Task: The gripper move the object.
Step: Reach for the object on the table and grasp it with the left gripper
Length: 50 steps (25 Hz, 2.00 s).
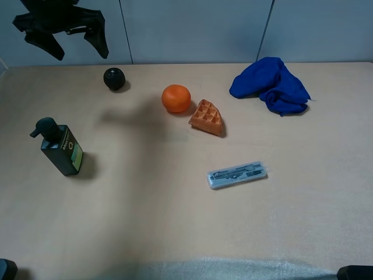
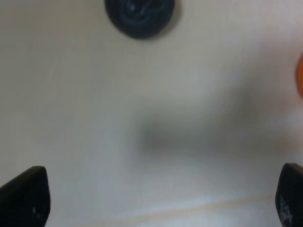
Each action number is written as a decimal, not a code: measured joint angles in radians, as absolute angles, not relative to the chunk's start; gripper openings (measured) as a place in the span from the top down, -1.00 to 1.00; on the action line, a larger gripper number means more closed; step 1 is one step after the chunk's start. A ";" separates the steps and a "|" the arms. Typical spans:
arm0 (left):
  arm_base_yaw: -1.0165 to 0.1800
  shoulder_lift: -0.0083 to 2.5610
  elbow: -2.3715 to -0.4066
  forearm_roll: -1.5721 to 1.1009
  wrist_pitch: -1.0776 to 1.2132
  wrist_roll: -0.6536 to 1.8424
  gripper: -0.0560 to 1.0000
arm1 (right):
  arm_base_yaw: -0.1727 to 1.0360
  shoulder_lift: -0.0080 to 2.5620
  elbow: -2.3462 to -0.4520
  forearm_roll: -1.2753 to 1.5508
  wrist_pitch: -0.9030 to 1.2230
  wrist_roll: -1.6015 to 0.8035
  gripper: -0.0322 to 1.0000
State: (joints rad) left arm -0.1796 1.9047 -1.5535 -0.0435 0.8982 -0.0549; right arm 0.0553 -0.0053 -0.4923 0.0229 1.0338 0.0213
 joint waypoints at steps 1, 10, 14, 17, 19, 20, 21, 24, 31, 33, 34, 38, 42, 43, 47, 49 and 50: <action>-0.186 1.927 -1.577 -0.030 0.897 -0.065 -0.93 | 0.055 -0.005 -0.492 0.023 1.034 0.021 -0.41; -0.226 2.106 -1.750 0.034 0.896 -0.109 -0.93 | 0.055 -0.005 -0.492 0.024 1.034 0.021 -0.41; -0.236 2.164 -1.799 0.070 0.894 -0.117 -0.93 | 0.055 -0.005 -0.492 0.024 1.034 0.021 -0.41; -0.242 2.195 -1.812 0.103 0.872 -0.117 -0.93 | 0.055 -0.005 -0.492 0.024 1.034 0.021 -0.41; -0.242 2.206 -1.813 0.111 0.851 -0.120 -0.93 | 0.055 -0.005 -0.492 0.024 1.034 0.021 -0.41; -0.242 2.213 -1.813 0.114 0.842 -0.120 -0.93 | 0.055 -0.005 -0.492 0.024 1.034 0.021 -0.41; -0.242 2.218 -1.813 0.121 0.830 -0.120 -0.93 | 0.055 -0.005 -0.492 0.024 1.034 0.021 -0.41; -0.242 2.236 -1.814 0.143 0.794 -0.127 -0.93 | 0.055 -0.005 -0.492 0.024 1.034 0.021 -0.41; -0.242 2.290 -1.814 0.161 0.714 -0.135 -0.93 | 0.055 -0.005 -0.492 0.024 1.034 0.021 -0.41; -0.242 2.302 -1.815 0.165 0.692 -0.136 -0.93 | 0.055 -0.005 -0.492 0.024 1.034 0.021 -0.41; -0.242 2.308 -1.814 0.165 0.685 -0.136 -0.93 | 0.055 -0.005 -0.492 0.024 1.034 0.021 -0.41; -0.242 2.342 -1.814 0.169 0.650 -0.136 -0.93 | 0.055 -0.005 -0.492 0.024 1.034 0.021 -0.41; -0.242 2.372 -1.814 0.172 0.618 -0.137 -0.93 | 0.055 -0.005 -0.492 0.024 1.034 0.021 -0.41; -0.242 2.377 -1.814 0.172 0.612 -0.137 -0.93 | 0.055 -0.005 -0.492 0.024 1.034 0.021 -0.41; -0.242 2.388 -1.814 0.171 0.602 -0.137 -0.89 | 0.055 -0.005 -0.492 0.024 1.034 0.021 -0.41; -0.242 2.392 -1.814 0.171 0.602 -0.137 -0.81 | 0.055 -0.005 -0.492 0.024 1.034 0.021 -0.41; -0.242 2.393 -1.814 0.171 0.601 -0.137 -0.76 | 0.055 -0.005 -0.492 0.024 1.034 0.021 -0.41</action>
